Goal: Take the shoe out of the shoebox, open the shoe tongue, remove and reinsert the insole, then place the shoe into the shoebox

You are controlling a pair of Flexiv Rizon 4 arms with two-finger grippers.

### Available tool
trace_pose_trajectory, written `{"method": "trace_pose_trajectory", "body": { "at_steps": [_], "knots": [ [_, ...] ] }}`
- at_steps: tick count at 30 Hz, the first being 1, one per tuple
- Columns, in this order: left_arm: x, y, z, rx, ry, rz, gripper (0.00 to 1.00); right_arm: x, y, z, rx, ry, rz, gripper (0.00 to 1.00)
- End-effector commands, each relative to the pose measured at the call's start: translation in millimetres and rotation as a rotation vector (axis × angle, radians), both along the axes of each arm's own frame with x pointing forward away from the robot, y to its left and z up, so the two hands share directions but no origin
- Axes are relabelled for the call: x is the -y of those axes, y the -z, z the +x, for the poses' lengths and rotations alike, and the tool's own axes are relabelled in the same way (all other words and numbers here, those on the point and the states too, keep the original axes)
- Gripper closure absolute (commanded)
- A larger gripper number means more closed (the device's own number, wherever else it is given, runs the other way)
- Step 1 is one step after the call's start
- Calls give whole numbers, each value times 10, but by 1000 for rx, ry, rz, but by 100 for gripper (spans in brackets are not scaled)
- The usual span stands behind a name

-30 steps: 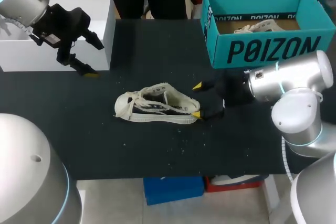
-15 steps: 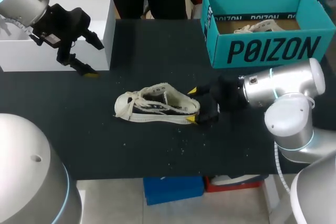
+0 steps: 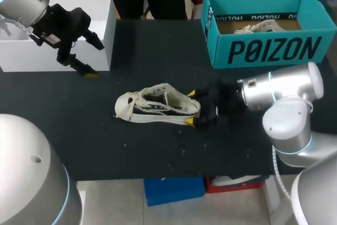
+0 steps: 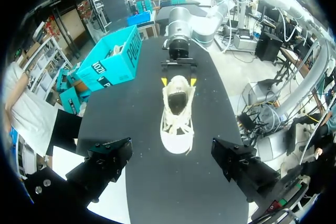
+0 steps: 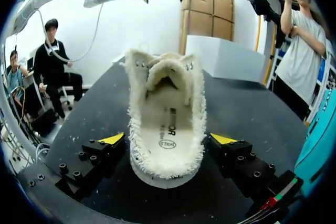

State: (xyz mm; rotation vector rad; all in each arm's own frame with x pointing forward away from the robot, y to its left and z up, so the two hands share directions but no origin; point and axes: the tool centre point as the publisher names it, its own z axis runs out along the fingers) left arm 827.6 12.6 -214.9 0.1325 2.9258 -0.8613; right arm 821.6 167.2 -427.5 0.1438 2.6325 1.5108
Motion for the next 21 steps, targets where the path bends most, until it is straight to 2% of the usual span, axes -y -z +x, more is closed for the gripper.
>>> {"method": "trace_pose_trajectory", "body": {
  "at_steps": [1, 5, 6, 7, 8, 16, 18, 21],
  "knots": [
    [-5, 8, 4, 2, 2, 0, 0, -46, 64, -12, -1, 7, 6, 0],
    [-5, 8, 4, 2, 2, 0, 0, -56, 81, -14, -6, 11, 11, 0],
    [-5, 8, 4, 2, 2, 0, 0, -58, 83, -16, -8, 25, 0, 40],
    [-5, 8, 4, 2, 2, 0, 0, -48, 88, -12, -11, 39, 2, 87],
    [-5, 8, 4, 2, 2, 0, 0, -48, 88, -12, -11, 39, 2, 100],
    [-5, 8, 4, 2, 2, 0, 0, -48, 88, -12, -11, 39, 2, 100],
    [72, -28, 0, 16, -33, 117, 0, -48, 88, -12, -11, 39, 2, 100],
    [190, -32, -39, -15, -116, 224, 0, -48, 88, -12, -11, 39, 2, 100]
  ]
}}
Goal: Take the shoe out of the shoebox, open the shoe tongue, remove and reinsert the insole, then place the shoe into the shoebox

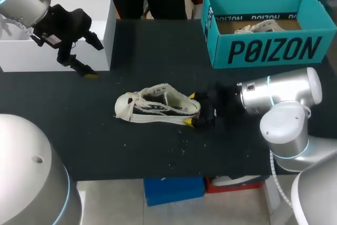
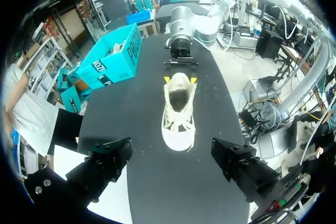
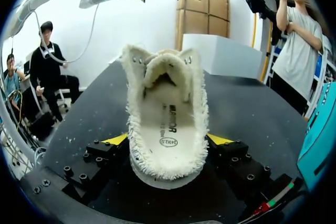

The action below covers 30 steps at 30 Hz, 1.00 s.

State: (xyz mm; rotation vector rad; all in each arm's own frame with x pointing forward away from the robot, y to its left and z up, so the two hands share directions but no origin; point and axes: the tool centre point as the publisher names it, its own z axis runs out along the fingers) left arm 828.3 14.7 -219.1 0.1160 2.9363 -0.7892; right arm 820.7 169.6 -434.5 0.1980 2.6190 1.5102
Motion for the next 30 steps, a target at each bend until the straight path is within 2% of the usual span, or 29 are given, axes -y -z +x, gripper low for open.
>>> {"method": "trace_pose_trajectory", "body": {
  "at_steps": [1, 4, 7, 9, 10, 11, 25, 27, 28, 30],
  "knots": [
    [252, -68, -70, -3, -141, 230, 0, -24, 18, -3, -1, 3, -3, 100],
    [327, -33, -84, -8, -333, 312, 0, -24, 18, -3, -1, 3, -3, 100],
    [369, -6, -99, -59, -506, 310, 0, -24, 18, -3, -1, 3, -3, 100],
    [400, 12, -123, -33, -575, 333, 0, -24, 18, -3, -1, 3, -3, 100],
    [417, 29, -135, -65, -606, 336, 0, -24, 18, -3, -1, 3, -3, 100],
    [447, 43, -151, -154, -579, 229, 0, -24, 18, -3, -1, 3, -3, 100],
    [447, 43, -151, -154, -579, 229, 0, -24, 18, -3, -1, 3, -3, 100],
    [494, 43, -161, -103, -709, 330, 0, -24, 18, -3, -1, 3, -3, 100],
    [520, 33, -178, -104, -749, 336, 0, -24, 18, -3, -1, 3, -3, 100],
    [595, 42, -204, -57, -863, 424, 0, -24, 18, -3, -1, 3, -3, 100]
  ]
}}
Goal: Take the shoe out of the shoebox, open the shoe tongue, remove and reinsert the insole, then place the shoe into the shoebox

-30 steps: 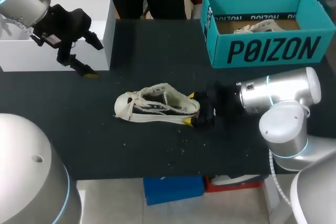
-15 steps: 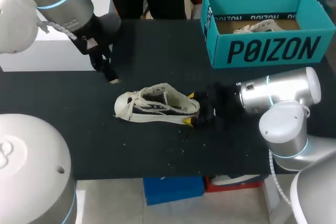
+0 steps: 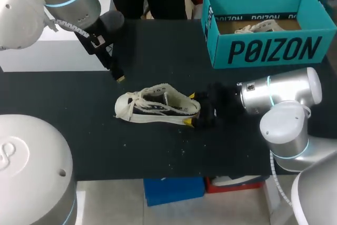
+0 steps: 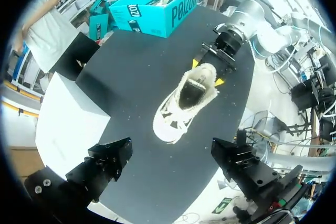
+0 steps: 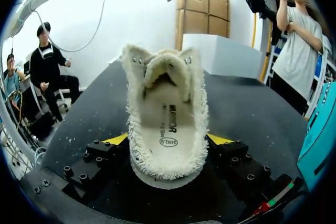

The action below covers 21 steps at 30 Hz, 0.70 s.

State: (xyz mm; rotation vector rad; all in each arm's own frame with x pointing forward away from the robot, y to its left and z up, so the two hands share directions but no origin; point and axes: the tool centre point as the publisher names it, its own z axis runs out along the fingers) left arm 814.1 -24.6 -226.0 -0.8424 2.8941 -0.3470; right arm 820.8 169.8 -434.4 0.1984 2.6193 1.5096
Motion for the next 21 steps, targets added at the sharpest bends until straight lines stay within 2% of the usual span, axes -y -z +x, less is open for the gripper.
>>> {"method": "trace_pose_trajectory", "body": {
  "at_steps": [1, 3, 4, 6, 7, 9, 21],
  "knots": [
    [232, -29, -81, 30, -231, 198, 0, -22, 19, -4, -1, 3, -3, 100],
    [291, -15, -96, 24, -296, 261, 0, -22, 19, -4, -1, 3, -3, 100],
    [325, -14, -116, 19, -314, 249, 0, -22, 19, -4, -1, 3, -3, 100],
    [383, 15, -133, 12, -361, 291, 0, -22, 19, -4, -1, 3, -3, 100],
    [410, 28, -144, -13, -369, 261, 0, -22, 19, -4, -1, 3, -3, 100],
    [456, 85, -142, -14, -420, 294, 0, -22, 19, -4, -1, 3, -3, 100],
    [812, 414, -103, -79, -519, 296, 0, -22, 19, -4, -1, 3, -3, 100]
  ]
}}
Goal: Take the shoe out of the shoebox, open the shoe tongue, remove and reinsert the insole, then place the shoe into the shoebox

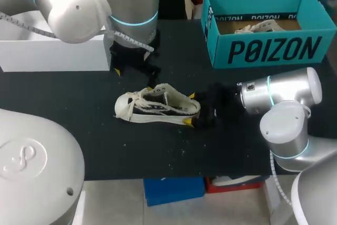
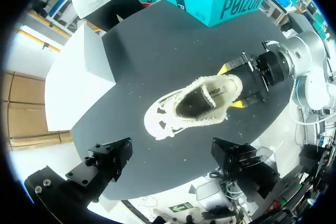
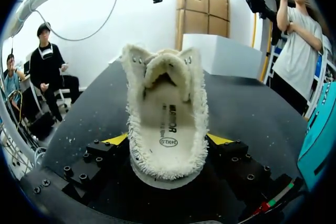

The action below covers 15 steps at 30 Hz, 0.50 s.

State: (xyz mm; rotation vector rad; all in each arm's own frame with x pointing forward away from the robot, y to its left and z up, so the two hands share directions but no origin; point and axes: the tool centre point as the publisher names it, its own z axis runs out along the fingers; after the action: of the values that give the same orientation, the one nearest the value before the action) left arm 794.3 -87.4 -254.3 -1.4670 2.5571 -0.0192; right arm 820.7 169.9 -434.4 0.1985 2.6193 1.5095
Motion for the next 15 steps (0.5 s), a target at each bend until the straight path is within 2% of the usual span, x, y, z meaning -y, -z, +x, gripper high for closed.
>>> {"method": "trace_pose_trajectory", "body": {
  "at_steps": [1, 12, 15],
  "knots": [
    [222, 147, 99, -96, -21, 75, 0, -21, 19, -3, -1, 2, -3, 100],
    [274, 159, 97, -103, 9, 81, 0, -21, 19, -3, -1, 2, -3, 100],
    [286, 213, 82, -100, -64, 106, 0, -21, 19, -3, -1, 2, -3, 100]
  ]
}}
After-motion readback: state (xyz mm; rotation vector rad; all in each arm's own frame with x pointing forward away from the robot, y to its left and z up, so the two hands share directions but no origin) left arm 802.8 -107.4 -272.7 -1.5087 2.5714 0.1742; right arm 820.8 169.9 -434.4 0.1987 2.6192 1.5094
